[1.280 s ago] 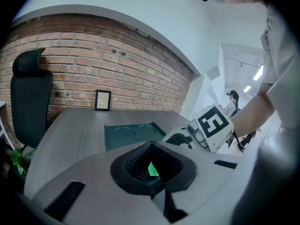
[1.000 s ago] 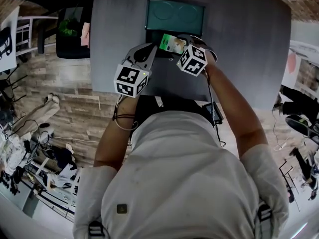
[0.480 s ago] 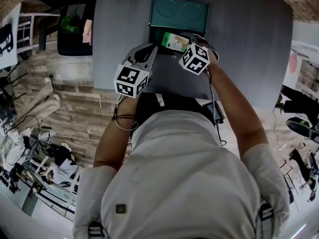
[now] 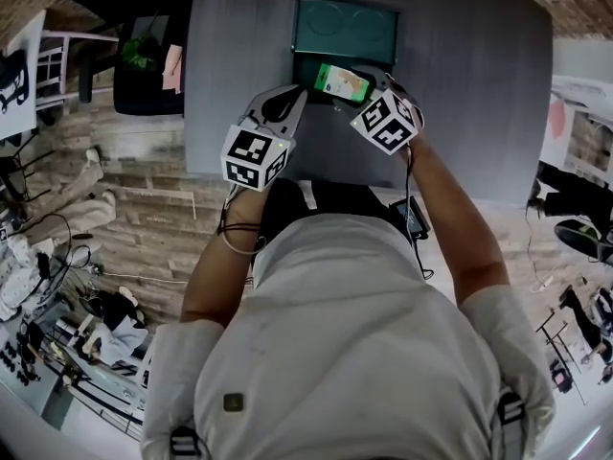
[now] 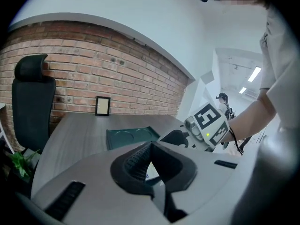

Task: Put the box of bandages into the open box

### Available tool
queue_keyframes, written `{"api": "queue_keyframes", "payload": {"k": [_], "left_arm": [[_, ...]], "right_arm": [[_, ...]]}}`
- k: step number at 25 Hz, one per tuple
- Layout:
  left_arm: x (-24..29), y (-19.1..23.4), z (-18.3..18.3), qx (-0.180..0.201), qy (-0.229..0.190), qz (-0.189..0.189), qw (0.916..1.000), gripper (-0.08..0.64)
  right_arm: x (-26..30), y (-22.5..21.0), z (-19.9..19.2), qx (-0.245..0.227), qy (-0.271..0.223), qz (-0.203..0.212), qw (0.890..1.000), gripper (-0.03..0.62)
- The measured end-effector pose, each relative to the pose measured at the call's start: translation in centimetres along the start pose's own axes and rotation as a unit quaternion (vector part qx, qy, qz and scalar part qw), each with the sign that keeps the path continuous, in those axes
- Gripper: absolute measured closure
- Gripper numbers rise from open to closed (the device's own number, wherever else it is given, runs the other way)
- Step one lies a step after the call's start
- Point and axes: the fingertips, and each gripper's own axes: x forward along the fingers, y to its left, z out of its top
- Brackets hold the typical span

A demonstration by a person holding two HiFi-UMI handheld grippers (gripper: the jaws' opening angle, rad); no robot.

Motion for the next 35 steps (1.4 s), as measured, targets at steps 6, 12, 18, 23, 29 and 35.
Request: {"api": "queue_keyframes", "payload": {"k": [6,12,18,23,29,35], "left_arm": [[-3.0,-0.8,1.9,0.018,-0.018,-0.009,0.9996,0.545],[-6.8,-2.6,5.2,0.056,-0.043,-0.033,0.9969,0.545],[-11.2,-4.5,7.9,0.095,-0.07,-0.065,0.9909,0.545],[-15.8,-6.5,9.4,0.113,-0.096,-0.095,0.9844,0.545],[-21.5,-8.1,9.9,0.139,-0.117,-0.134,0.9741,0.545],[-25.0,-8.8,9.8,0.15,-0.125,-0.163,0.967,0.545]], "right_arm": [[-5.0,1.3,5.3,0.034,-0.077,-0.05,0.995,0.417],[-12.2,2.7,11.6,0.061,-0.17,-0.116,0.977,0.512],[-17.2,5.7,15.4,0.08,-0.228,-0.163,0.957,0.556],[-21.5,8.0,16.4,0.097,-0.266,-0.223,0.933,0.569],[-24.5,13.1,18.5,0.106,-0.289,-0.264,0.914,0.571],[-25.6,17.5,19.7,0.118,-0.302,-0.288,0.901,0.571]]}}
